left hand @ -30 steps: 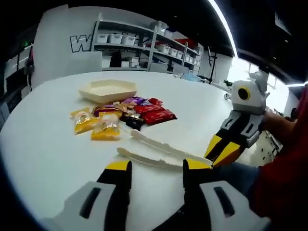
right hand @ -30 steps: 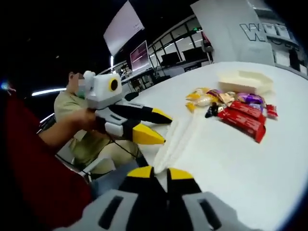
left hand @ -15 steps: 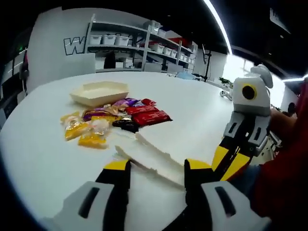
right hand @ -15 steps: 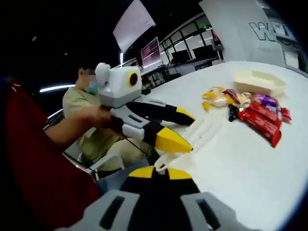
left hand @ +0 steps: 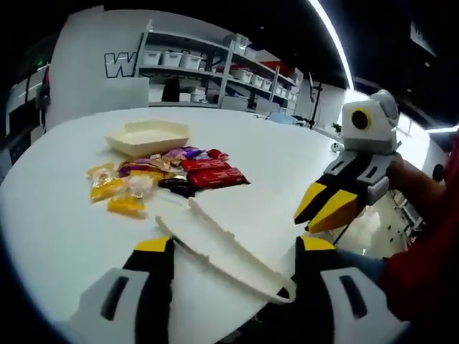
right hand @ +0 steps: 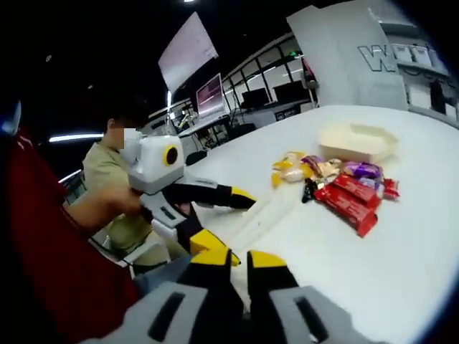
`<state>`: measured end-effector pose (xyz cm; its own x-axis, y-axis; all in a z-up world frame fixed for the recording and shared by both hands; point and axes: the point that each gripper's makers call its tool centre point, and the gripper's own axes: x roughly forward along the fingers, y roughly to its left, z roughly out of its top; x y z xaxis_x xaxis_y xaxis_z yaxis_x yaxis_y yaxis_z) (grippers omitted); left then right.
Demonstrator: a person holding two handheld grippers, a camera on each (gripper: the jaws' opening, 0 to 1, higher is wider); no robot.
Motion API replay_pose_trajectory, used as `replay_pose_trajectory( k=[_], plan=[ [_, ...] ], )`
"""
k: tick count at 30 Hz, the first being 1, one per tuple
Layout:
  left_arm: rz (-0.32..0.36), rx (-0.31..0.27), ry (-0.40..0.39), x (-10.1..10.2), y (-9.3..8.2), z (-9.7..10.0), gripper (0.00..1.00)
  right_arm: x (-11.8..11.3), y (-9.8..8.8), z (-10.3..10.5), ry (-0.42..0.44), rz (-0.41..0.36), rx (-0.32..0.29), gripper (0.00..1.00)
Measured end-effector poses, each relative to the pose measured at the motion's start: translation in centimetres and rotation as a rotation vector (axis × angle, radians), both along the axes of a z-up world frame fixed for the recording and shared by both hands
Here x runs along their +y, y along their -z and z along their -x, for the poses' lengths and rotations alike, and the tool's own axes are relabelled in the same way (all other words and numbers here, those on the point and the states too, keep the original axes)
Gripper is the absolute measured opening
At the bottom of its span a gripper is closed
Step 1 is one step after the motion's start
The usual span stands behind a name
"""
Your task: Place the target food into the container with the food tongs after gripping and lifting it, then release it inside without dropping or visibly crushing the food.
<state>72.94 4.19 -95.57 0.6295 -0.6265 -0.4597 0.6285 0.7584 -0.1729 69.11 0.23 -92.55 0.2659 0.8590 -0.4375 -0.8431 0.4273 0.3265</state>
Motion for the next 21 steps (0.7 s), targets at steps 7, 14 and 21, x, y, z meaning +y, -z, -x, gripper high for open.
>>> replay_pose_trajectory(
  k=[7, 14, 21],
  plan=[
    [-0.086, -0.033, 0.049, 0.5, 0.3, -0.2, 0.60, -0.6, -0.2, -0.4, 0.017, 0.011, -0.018, 0.03],
    [-0.043, -0.029, 0.165, -0.8, 0.1, 0.6, 0.46, -0.4, 0.1, -0.3, 0.018, 0.019, -0.017, 0.01],
    [-0.036, -0.012, 0.193, -1.0, 0.2, 0.7, 0.37, -0.7, 0.0, -0.9, 0.042, 0.008, -0.026, 0.02]
  ],
)
